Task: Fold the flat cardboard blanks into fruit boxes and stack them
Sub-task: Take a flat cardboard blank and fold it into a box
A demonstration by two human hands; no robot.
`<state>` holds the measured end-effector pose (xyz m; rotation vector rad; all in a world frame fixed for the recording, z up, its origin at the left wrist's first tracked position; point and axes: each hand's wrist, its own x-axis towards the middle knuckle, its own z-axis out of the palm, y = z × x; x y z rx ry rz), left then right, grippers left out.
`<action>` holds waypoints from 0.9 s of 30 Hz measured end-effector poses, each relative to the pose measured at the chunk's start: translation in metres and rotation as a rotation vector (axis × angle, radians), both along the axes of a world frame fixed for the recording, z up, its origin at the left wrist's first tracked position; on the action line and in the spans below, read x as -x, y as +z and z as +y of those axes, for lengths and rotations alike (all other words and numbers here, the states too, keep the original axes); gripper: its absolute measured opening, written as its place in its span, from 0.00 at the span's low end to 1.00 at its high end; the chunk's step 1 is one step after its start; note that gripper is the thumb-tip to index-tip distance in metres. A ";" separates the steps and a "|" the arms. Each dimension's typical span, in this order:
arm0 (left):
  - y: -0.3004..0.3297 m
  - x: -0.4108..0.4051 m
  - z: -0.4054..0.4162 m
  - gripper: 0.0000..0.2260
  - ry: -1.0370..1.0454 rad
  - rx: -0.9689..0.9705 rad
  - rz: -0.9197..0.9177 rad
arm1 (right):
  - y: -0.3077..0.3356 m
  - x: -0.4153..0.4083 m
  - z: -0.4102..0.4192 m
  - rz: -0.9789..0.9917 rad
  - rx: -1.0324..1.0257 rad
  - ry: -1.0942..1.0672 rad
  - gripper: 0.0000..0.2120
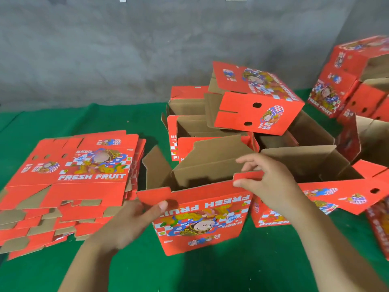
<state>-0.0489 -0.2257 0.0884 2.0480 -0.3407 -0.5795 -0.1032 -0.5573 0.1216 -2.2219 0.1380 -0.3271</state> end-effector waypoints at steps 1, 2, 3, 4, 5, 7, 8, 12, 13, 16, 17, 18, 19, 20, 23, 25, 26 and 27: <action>-0.003 0.003 -0.005 0.18 0.082 0.048 -0.010 | -0.001 0.002 -0.002 -0.033 -0.078 -0.042 0.22; -0.009 0.007 -0.009 0.21 0.177 0.075 -0.037 | -0.001 0.004 -0.003 -0.057 -0.159 -0.082 0.23; -0.016 0.009 -0.011 0.22 0.273 0.105 -0.038 | -0.003 0.006 -0.003 -0.071 -0.218 -0.107 0.24; -0.020 0.011 -0.014 0.25 0.339 0.118 -0.022 | -0.007 0.007 -0.003 -0.067 -0.249 -0.115 0.23; -0.023 0.013 -0.018 0.30 0.393 0.117 -0.031 | -0.012 0.007 -0.001 -0.038 -0.257 -0.112 0.22; -0.029 0.015 -0.025 0.31 0.422 0.098 -0.056 | -0.022 0.010 0.001 0.055 -0.250 -0.118 0.22; -0.032 0.016 -0.027 0.28 0.401 0.084 -0.048 | -0.026 0.012 0.001 0.094 -0.240 -0.136 0.23; -0.026 0.016 -0.033 0.17 0.336 0.074 -0.049 | -0.025 0.023 -0.010 0.260 0.085 -0.166 0.27; -0.023 0.014 -0.031 0.17 0.330 0.095 -0.036 | -0.023 0.025 -0.013 0.288 0.156 -0.147 0.28; -0.017 0.008 -0.027 0.18 0.312 0.132 -0.011 | -0.020 0.029 -0.014 0.268 0.184 -0.120 0.31; -0.016 0.007 -0.026 0.18 0.315 0.117 -0.012 | -0.022 0.028 -0.014 0.228 0.229 -0.125 0.35; -0.016 0.005 -0.025 0.21 0.330 0.095 -0.025 | -0.025 0.026 -0.014 0.185 0.290 -0.134 0.39; -0.017 0.004 -0.024 0.26 0.355 0.071 -0.042 | -0.029 0.022 -0.014 0.148 0.340 -0.150 0.40; -0.020 0.003 -0.022 0.31 0.395 0.049 -0.056 | -0.034 0.018 -0.013 0.137 0.361 -0.159 0.40; -0.022 0.000 -0.021 0.33 0.529 -0.020 -0.101 | -0.048 0.014 -0.007 0.189 0.402 -0.151 0.41; -0.026 -0.003 -0.024 0.26 0.558 -0.113 -0.205 | -0.060 0.016 -0.004 0.140 0.375 -0.175 0.38; -0.030 -0.005 -0.027 0.25 0.577 -0.174 -0.253 | -0.064 0.016 -0.003 0.125 0.355 -0.194 0.34; -0.035 -0.007 -0.030 0.24 0.609 -0.247 -0.294 | -0.068 0.016 -0.002 0.118 0.331 -0.214 0.29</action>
